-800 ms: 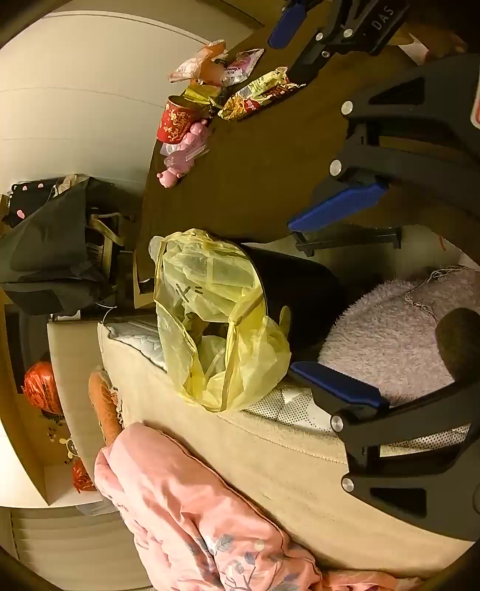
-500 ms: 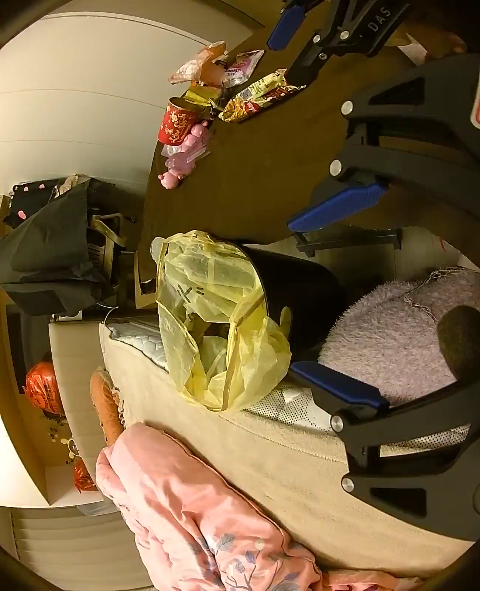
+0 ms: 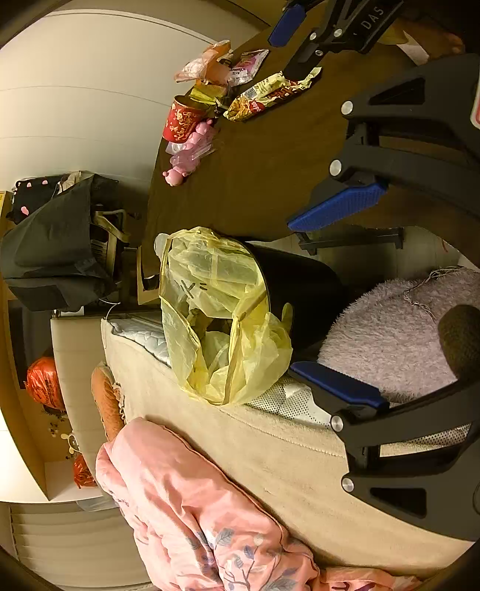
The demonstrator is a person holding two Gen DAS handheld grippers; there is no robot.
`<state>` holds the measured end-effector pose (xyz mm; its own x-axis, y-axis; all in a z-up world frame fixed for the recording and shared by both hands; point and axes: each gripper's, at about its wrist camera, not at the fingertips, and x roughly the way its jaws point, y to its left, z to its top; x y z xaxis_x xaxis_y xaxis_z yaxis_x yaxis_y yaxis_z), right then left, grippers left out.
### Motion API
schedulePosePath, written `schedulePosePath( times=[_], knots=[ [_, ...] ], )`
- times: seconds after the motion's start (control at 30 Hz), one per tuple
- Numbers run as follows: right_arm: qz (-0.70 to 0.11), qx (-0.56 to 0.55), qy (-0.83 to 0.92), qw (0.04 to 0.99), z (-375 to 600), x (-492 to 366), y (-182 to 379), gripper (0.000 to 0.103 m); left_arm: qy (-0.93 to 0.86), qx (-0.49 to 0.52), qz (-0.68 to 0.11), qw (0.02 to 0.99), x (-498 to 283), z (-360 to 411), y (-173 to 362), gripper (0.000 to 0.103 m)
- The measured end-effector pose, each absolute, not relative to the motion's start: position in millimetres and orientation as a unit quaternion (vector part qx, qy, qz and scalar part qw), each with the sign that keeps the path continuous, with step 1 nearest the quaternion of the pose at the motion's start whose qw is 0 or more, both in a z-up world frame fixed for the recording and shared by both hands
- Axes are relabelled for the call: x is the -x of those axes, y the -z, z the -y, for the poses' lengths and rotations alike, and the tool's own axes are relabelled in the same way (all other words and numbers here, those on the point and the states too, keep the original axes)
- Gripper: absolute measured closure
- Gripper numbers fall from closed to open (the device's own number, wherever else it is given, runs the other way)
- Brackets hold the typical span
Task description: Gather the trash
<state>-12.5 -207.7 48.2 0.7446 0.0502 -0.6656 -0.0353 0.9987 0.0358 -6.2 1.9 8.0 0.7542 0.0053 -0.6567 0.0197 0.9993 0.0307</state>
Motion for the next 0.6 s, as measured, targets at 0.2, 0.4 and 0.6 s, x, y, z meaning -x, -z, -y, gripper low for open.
schedulePosePath(
  times=[0.2,0.4,0.6],
  knots=[
    [-0.358,-0.013,-0.020,0.933,208.2,11.1,-46.0,0.035,0.005,-0.016,-0.346,0.938,7.3,-2.4,-11.1,0.034],
    [-0.358,-0.016,-0.019,0.933,209.7,11.0,-45.5,0.035,0.006,-0.016,-0.349,0.937,7.0,-1.6,-10.3,0.034],
    [-0.354,-0.015,-0.019,0.935,209.4,11.7,-45.7,0.035,0.007,-0.015,-0.347,0.938,6.6,-1.4,-10.9,0.034]
  ],
)
